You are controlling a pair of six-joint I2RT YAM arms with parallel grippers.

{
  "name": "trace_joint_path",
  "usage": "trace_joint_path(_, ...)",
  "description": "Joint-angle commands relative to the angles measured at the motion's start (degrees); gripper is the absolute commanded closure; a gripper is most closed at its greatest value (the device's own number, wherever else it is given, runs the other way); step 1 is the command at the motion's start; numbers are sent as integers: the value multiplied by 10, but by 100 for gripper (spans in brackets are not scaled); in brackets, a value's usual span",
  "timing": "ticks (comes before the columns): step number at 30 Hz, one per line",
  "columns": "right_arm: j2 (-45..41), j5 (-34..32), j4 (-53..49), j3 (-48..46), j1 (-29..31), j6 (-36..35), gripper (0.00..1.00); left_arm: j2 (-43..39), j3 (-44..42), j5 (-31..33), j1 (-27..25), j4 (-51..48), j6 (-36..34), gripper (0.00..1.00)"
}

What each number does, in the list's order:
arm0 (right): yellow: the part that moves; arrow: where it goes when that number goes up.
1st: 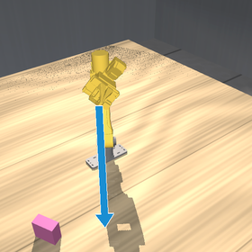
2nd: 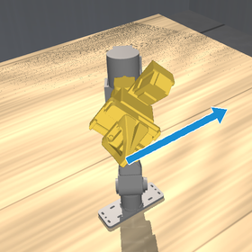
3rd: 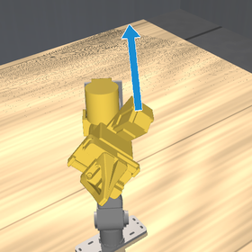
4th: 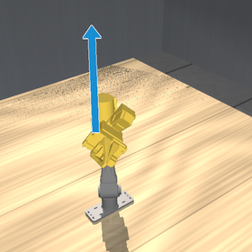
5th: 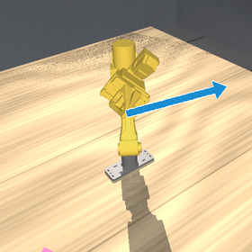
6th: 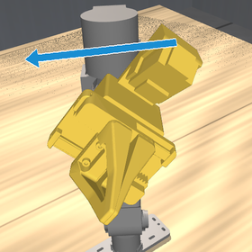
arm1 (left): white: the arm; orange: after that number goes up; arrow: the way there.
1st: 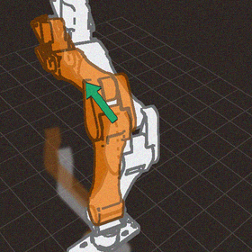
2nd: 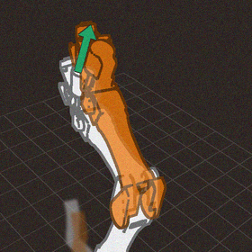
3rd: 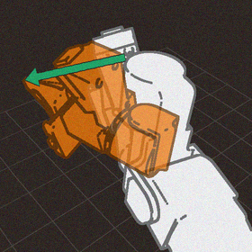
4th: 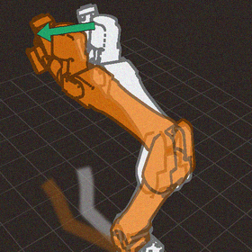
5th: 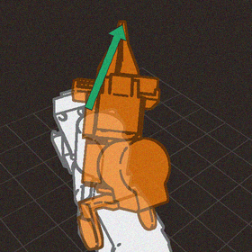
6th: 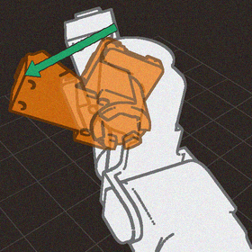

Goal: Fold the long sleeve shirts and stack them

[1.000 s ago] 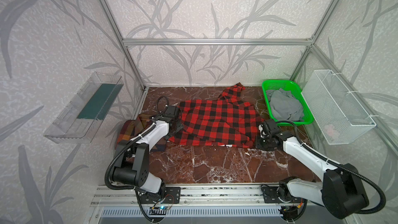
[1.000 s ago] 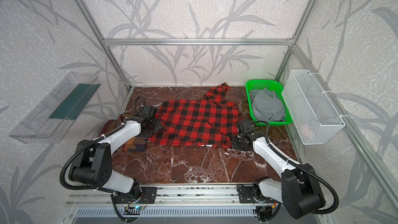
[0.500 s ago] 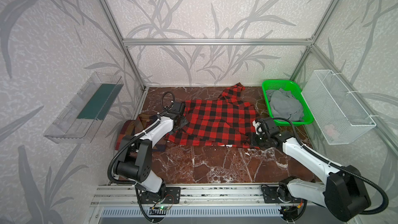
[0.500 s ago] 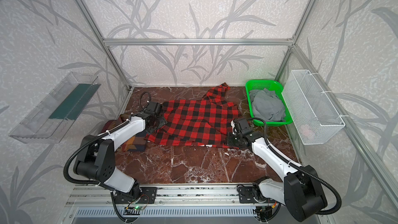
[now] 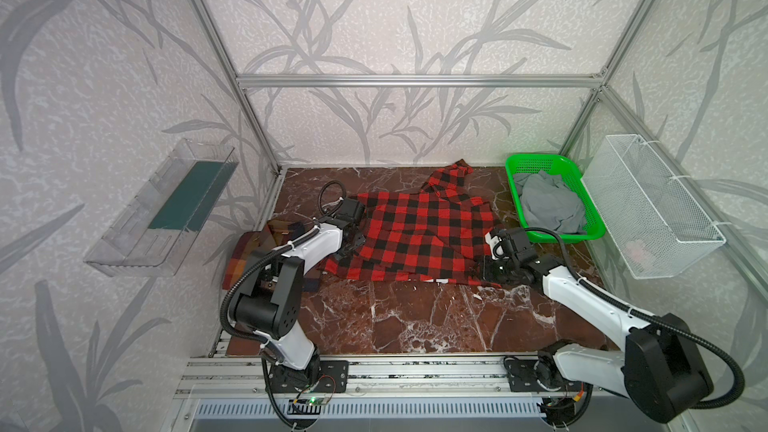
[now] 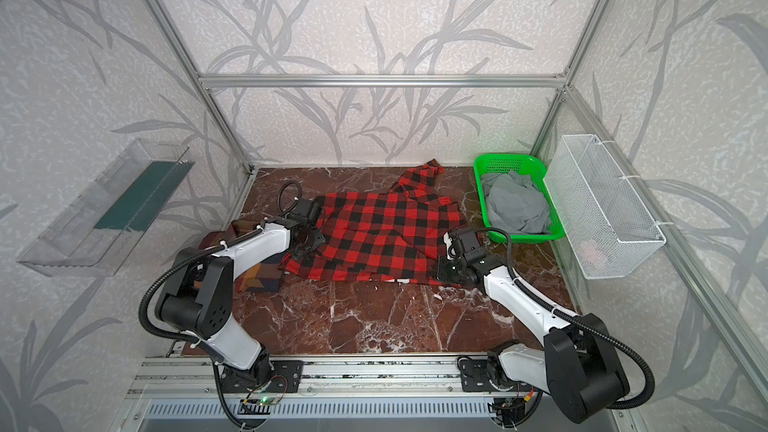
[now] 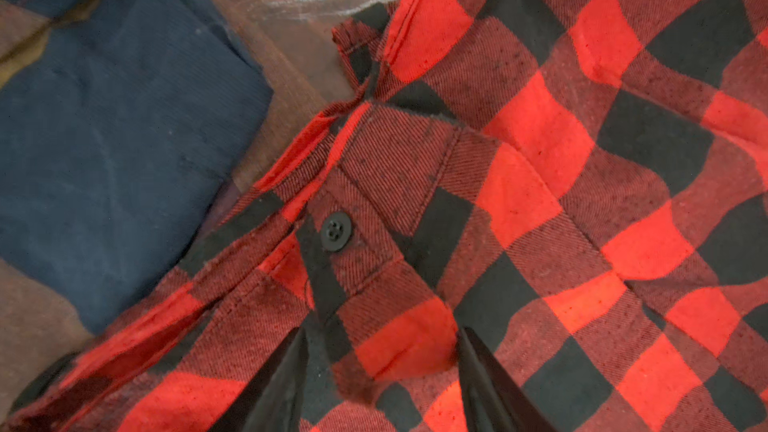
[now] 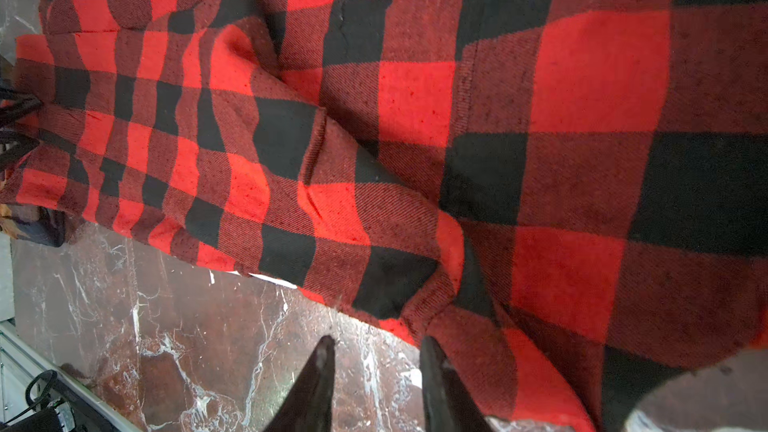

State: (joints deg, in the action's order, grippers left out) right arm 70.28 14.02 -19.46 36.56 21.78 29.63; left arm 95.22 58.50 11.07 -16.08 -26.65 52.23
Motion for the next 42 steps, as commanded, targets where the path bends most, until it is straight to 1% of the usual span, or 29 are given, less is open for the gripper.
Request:
trace_joint_path(1, 16, 3, 19, -14, 3, 12, 64, -2, 7, 20, -2, 3, 3, 57)
trace_joint_path(7, 44, 12, 33, -15, 5, 14, 64, -18, 10, 40, -10, -15, -8, 79)
trace_joint_path(10, 49, 10, 36, -15, 5, 12, 64, -29, 10, 53, -19, -28, -15, 88)
trace_joint_path(13, 56, 6, 36, -15, 5, 8, 64, -43, 13, 69, -26, -54, -21, 93)
trace_joint_path(16, 64, 0, 36, -14, 5, 3, 64, -58, 15, 80, -34, -81, -28, 94)
trace_joint_path(20, 74, -6, 36, -14, 5, -1, 64, -69, 11, 103, -51, -114, -36, 89)
trace_joint_path(22, 74, -10, 34, -13, 5, -2, 64, -72, -5, 106, -54, -112, -36, 86)
trace_joint_path(26, 68, -27, 21, -11, 5, -5, 64, -69, -38, 104, -53, -95, -36, 73)
trace_joint_path(29, 62, -41, 3, -4, 5, -11, 64, -56, -28, 110, -53, -119, -25, 64)
trace_joint_path(32, 54, -62, -13, 4, 5, -19, 64, -50, -22, 122, -54, -136, -29, 56)
trace_joint_path(37, 61, -90, -33, 15, 3, -25, 64, -45, -32, 132, -53, -145, -25, 45)
trace_joint_path(42, 97, -92, -38, 39, -9, -17, 64, -29, -54, 122, -53, -130, -17, 42)
